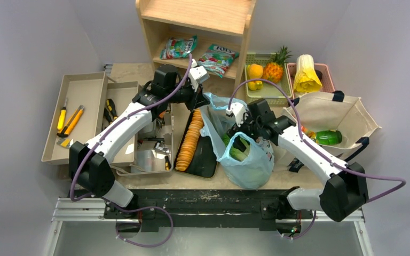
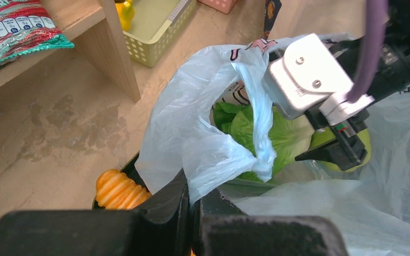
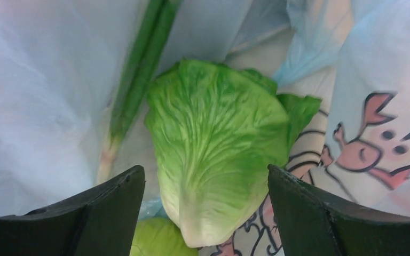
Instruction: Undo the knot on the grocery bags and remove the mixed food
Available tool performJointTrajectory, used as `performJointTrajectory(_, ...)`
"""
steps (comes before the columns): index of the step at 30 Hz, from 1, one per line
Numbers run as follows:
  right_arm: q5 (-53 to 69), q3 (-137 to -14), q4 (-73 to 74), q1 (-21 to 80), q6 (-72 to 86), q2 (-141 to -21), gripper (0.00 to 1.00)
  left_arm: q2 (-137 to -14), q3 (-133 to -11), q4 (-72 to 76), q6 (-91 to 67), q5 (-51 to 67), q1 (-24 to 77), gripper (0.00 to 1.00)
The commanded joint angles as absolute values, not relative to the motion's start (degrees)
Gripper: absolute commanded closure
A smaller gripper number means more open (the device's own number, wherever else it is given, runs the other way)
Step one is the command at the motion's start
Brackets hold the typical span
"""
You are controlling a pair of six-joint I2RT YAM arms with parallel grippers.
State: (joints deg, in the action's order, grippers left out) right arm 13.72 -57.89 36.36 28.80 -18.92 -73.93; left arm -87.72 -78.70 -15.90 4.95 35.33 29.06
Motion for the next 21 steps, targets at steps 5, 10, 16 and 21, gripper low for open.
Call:
performJointTrajectory(5,-3.67,-49.77,23.38,29.95,-1.85,-76.16,0.13,-84.98,-79.48,-13.66,4.15,35.78,29.21,1.0)
performJointTrajectory(10,-7.56,-51.01,22.43,30.11,2.84,-83.15,0.1,-84.78,-79.37,-13.67,4.4,35.86,29.25,1.0)
performJointTrajectory(16,-4.56,-52.21,20.11,30.29,3.07,-87.52,0.27,-84.88,-79.71,-13.91,5.16,35.43,29.22,1.0)
performJointTrajectory(21,-2.94,-54.91,21.02,30.27,-0.54,-80.92,0.78,-85.53,-79.98,-14.49,5.84,35.04,29.21,1.0)
